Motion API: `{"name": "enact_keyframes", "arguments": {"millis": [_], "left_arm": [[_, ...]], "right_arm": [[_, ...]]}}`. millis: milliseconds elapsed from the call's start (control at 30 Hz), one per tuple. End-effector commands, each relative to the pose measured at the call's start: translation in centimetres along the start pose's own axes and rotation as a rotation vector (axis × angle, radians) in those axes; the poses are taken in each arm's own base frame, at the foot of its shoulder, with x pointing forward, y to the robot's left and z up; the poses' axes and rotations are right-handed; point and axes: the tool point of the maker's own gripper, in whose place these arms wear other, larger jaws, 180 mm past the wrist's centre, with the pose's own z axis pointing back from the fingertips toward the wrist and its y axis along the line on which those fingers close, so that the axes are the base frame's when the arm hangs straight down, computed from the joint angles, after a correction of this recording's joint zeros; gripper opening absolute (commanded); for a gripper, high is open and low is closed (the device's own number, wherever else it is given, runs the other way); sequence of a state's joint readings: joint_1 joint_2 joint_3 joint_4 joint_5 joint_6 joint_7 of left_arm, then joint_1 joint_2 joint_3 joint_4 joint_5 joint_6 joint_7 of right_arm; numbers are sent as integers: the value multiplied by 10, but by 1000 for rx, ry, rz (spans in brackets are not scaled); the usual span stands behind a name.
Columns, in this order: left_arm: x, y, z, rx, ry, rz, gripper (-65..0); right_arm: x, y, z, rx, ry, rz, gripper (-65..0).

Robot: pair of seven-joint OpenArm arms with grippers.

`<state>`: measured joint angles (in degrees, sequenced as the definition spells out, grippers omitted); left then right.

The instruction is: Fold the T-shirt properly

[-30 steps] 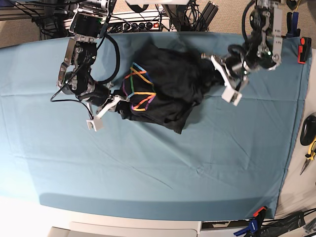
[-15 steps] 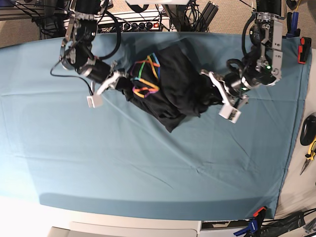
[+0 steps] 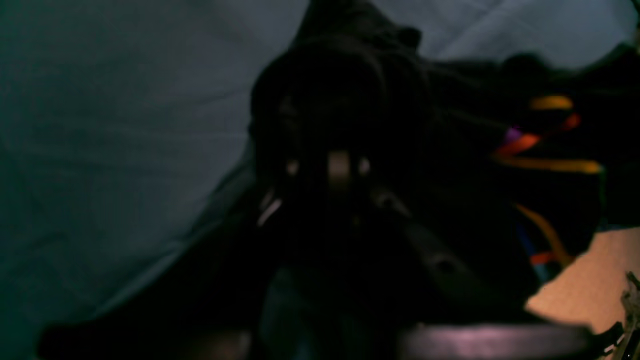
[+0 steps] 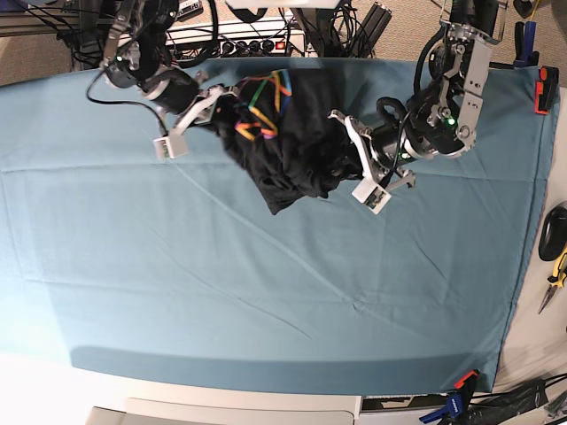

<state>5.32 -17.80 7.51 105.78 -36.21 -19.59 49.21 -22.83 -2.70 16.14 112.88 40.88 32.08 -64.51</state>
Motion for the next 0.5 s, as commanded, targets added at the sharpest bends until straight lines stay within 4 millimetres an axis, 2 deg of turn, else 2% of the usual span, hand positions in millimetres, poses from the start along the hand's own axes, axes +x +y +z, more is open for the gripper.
{"name": "enact_keyframes", "arguments": {"millis": [0,133,333,467], "left_arm": [[19,3,3,4,-59,-16,-650],[25,9,6,16,-62,-40,-650],[24,19,11,36,-45,-63,-650],[24,18,11,33,-46,-60,-650]], "right_arm": [[8,-1,6,-16,-33,16,-650],[6,-26,18,-122,-38,-21,-650],[2,-71,50,-285,-72,-115,-650],[1,-84,61,-333,-85,-140,-650]]}}
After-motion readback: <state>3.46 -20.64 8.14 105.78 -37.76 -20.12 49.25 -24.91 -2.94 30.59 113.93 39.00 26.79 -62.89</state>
